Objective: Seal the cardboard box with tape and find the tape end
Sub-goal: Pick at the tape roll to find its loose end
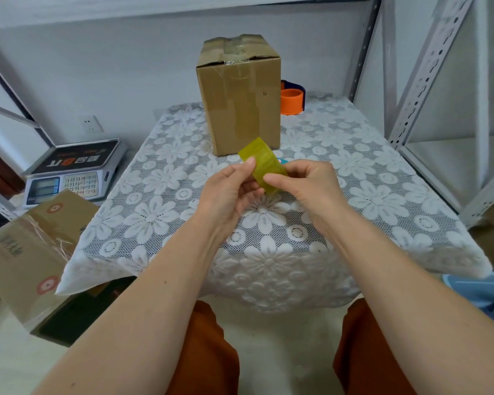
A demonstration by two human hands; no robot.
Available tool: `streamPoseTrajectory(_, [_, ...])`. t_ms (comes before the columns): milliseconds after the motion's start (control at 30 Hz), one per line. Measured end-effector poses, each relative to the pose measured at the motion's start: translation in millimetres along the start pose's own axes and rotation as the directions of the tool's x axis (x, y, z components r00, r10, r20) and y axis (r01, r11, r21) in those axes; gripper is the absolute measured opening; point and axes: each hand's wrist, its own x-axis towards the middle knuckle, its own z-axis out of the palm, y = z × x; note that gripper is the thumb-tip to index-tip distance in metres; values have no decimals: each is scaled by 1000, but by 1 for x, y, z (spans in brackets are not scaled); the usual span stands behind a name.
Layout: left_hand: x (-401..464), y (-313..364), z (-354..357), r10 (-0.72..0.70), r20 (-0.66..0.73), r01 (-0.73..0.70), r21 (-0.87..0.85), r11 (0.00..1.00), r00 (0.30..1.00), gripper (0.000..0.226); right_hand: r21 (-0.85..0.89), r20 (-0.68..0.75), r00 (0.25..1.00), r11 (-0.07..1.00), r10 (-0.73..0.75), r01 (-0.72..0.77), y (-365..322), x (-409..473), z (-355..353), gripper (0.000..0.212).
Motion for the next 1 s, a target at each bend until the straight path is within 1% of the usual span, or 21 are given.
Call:
streamPoseTrajectory(100, [0, 2, -2, -22, 92, 21, 13, 1000, 996, 15, -5, -43, 999, 1000, 17, -17, 0, -1, 1, 23])
streamPoseTrajectory(167, [-1, 4, -3, -49, 132, 46, 27, 999, 990, 14, -37, -61, 998, 999, 3, -5, 0, -2, 1, 27])
streamPoseTrajectory(267, [-3, 4, -1, -95, 142, 90, 40, 995, 985, 24, -113, -80, 996, 993, -40, 31, -1, -2, 2, 34])
streamPoseTrajectory(367, [-4, 4, 0, -108, 133, 97, 87, 991, 985, 29, -179, -50, 998, 983, -43, 34, 0, -2, 3, 43])
streamPoseTrajectory(467, [-5, 3, 1, -106, 122, 91, 124, 988, 987, 29, -133, 1, 1000, 991, -30, 30, 1, -2, 2, 37])
streamPoseTrajectory(600, [-4, 3, 1, -98, 89, 85, 139, 987, 991, 28, -71, 56, 997, 996, -56, 60, 1, -1, -1, 34])
streamPoseTrajectory(767, [-2, 3, 1, -97, 73, 85, 151, 985, 993, 28, -64, 118, 990, 995, -75, 83, -1, 2, -6, 17])
streamPoseTrajectory(900, [-2, 5, 0, -104, 65, 95, 136, 986, 992, 30, -34, 199, 976, 994, -91, 100, 0, 5, -11, 16])
streamPoseTrajectory(1000, [-3, 7, -2, -104, 53, 97, 122, 988, 993, 30, 1, 262, 961, 996, -89, 92, -1, 6, -14, 19])
